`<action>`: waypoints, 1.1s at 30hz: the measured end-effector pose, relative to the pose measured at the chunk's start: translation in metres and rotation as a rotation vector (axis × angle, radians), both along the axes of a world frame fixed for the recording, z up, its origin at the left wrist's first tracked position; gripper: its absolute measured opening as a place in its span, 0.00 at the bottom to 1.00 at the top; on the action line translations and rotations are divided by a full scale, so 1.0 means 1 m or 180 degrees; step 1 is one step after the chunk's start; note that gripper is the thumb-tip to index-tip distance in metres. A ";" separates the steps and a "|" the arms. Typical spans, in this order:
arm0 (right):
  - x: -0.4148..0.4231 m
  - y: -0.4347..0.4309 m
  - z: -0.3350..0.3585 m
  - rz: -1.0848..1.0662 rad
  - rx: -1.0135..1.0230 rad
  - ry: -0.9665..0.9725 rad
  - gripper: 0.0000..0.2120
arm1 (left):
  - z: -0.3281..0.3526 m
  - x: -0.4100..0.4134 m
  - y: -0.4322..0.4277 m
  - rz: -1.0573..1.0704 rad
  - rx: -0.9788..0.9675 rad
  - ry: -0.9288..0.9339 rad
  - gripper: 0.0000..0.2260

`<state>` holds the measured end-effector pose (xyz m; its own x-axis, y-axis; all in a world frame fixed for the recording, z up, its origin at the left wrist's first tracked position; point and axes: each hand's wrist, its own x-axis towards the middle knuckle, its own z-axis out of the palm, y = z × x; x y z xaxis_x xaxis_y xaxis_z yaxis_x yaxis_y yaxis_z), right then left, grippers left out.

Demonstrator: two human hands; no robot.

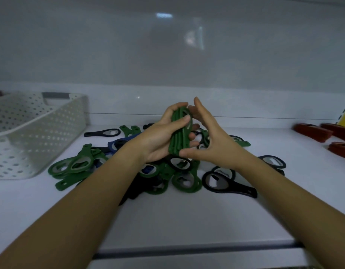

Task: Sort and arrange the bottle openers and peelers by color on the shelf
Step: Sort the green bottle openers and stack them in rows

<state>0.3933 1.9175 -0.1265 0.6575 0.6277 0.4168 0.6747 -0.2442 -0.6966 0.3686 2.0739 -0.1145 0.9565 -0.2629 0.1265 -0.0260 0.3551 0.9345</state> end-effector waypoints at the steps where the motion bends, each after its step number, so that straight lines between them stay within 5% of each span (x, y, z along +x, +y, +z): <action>1: 0.001 0.000 0.001 -0.0090 0.0114 0.0106 0.48 | 0.001 0.002 0.001 0.0135 -0.0075 0.0052 0.15; 5: 0.021 -0.004 -0.005 -0.0834 -0.0468 -0.0430 0.19 | 0.003 0.011 0.017 0.0806 -0.0732 0.0311 0.12; 7: 0.029 -0.002 -0.013 -0.0891 -0.1018 -0.0594 0.13 | 0.003 0.014 0.027 0.0933 -0.1013 0.0447 0.11; 17: 0.038 0.012 -0.018 -0.0574 -0.1180 -0.0138 0.03 | 0.004 0.017 0.036 0.1153 -0.1076 0.0507 0.14; 24: 0.027 0.001 -0.012 -0.1604 0.0778 0.0145 0.05 | 0.003 0.015 0.032 0.1120 -0.0876 0.0510 0.11; 28: 0.010 0.003 -0.003 -0.1027 0.1507 0.0238 0.06 | 0.005 0.013 0.023 0.0929 -0.0713 0.0432 0.14; 33: 0.003 0.013 -0.009 -0.0086 0.0858 0.0286 0.10 | 0.001 0.011 0.017 0.0839 -0.0453 0.0083 0.17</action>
<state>0.3963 1.9302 -0.1352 0.7144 0.4838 0.5055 0.6029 -0.0591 -0.7956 0.3793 2.0905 -0.1133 0.9928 0.0135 0.1187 -0.1112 0.4668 0.8773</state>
